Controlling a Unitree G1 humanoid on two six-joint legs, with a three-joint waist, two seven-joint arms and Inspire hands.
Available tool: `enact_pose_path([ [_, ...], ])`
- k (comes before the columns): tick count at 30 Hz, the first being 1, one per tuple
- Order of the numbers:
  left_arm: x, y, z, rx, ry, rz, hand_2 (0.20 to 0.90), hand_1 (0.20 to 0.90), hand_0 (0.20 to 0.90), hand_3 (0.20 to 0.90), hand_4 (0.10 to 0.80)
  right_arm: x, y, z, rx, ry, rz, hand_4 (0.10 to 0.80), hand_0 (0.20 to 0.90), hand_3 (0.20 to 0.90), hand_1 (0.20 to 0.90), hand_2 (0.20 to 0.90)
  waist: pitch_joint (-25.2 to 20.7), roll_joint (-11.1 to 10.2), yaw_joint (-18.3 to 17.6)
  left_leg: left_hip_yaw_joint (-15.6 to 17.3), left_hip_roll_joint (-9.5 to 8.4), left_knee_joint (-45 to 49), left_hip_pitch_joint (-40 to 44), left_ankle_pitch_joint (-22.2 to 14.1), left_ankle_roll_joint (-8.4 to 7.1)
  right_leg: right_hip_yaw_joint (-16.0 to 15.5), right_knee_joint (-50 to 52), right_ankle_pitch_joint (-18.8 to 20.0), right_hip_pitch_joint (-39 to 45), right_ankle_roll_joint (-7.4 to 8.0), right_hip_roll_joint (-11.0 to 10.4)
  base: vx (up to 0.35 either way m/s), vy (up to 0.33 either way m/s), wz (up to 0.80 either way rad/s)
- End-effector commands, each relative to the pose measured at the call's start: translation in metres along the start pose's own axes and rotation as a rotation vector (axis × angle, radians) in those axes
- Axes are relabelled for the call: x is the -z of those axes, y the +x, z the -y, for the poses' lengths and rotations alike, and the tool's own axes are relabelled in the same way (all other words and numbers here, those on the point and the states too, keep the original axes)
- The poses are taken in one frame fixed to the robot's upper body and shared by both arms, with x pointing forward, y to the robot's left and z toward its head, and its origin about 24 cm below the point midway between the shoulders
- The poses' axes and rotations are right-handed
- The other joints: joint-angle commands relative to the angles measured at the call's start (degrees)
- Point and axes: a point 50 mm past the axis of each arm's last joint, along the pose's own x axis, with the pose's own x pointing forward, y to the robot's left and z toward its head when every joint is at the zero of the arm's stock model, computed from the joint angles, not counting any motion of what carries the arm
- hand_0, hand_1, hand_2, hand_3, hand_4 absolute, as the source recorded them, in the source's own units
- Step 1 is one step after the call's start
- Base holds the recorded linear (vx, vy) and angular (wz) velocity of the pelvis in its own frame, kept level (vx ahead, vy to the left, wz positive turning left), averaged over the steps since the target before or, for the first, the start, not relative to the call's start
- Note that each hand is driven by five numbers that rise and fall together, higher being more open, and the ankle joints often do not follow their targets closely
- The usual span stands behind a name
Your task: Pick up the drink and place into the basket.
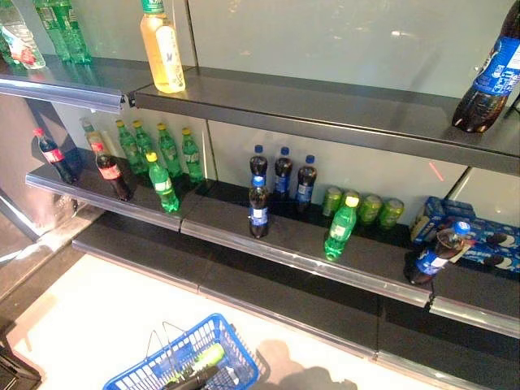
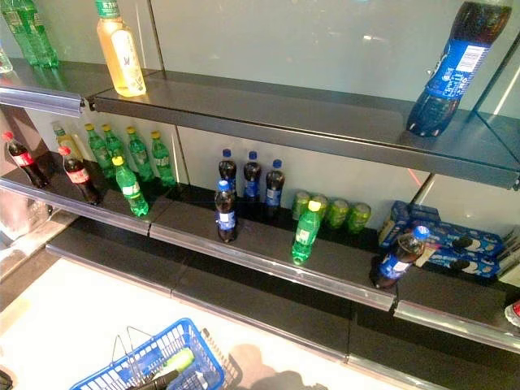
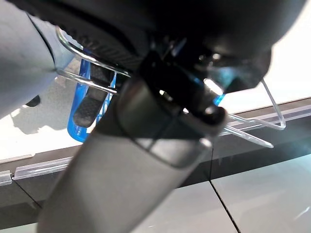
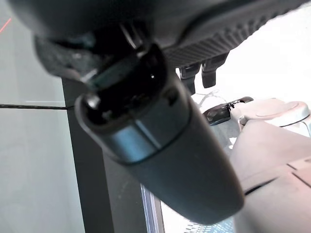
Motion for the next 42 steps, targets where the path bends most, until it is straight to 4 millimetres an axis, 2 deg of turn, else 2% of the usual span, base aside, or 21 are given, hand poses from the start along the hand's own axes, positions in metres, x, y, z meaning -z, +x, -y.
enact_pose_path([
  [1,-0.034,0.013,0.033,0.151,0.054,0.114,0.300,0.300,0.300,0.200,0.100,-0.034,0.003,-0.001,-0.004,-0.013,0.092,0.800,0.900,0.900,0.900,0.900,2.8,0.4,0.9,-0.3,-2.56,0.4,2.3,-4.7,4.18,-2.5,0.8,1.0,0.3,-1.94,0.1,0.000,0.000,0.00],
  [27,-0.035,0.013,0.034,0.159,0.083,0.111,0.300,0.300,0.300,0.200,0.100,-0.034,0.003,0.000,-0.003,-0.016,0.089,0.800,0.900,0.900,0.900,0.900,2.8,0.4,0.9,-0.3,-2.54,0.4,2.3,-4.6,4.14,-2.6,0.8,0.9,0.4,-1.97,0.2,0.000,0.000,0.00],
  [35,-0.040,0.015,0.040,0.188,0.125,0.118,0.300,0.300,0.300,0.200,0.100,-0.042,0.002,0.005,0.029,0.011,0.110,0.800,0.900,0.900,0.900,0.900,3.1,0.2,0.1,-0.1,-2.73,0.4,2.4,-4.6,4.55,-1.4,1.7,0.6,0.0,-2.15,0.6,0.005,0.056,-0.01],
  [39,-0.042,0.015,0.041,0.187,0.139,0.113,0.300,0.300,0.300,0.200,0.100,-0.045,0.002,0.006,0.040,0.031,0.119,0.800,0.900,0.900,0.900,0.900,3.5,-0.3,-0.2,0.0,-3.55,0.7,2.3,-5.0,5.20,-0.9,2.9,0.7,-0.9,-1.77,0.1,-0.007,0.100,-0.08],
  [42,-0.048,0.015,0.042,0.210,0.144,0.116,0.300,0.300,0.300,0.200,0.100,-0.041,0.001,0.012,0.051,0.065,0.117,0.800,0.900,0.900,0.900,0.900,4.5,-1.3,-1.6,0.3,-5.20,1.0,2.2,-5.8,6.53,1.4,4.4,2.6,-3.9,0.17,-1.4,-0.017,0.220,-0.34],
])
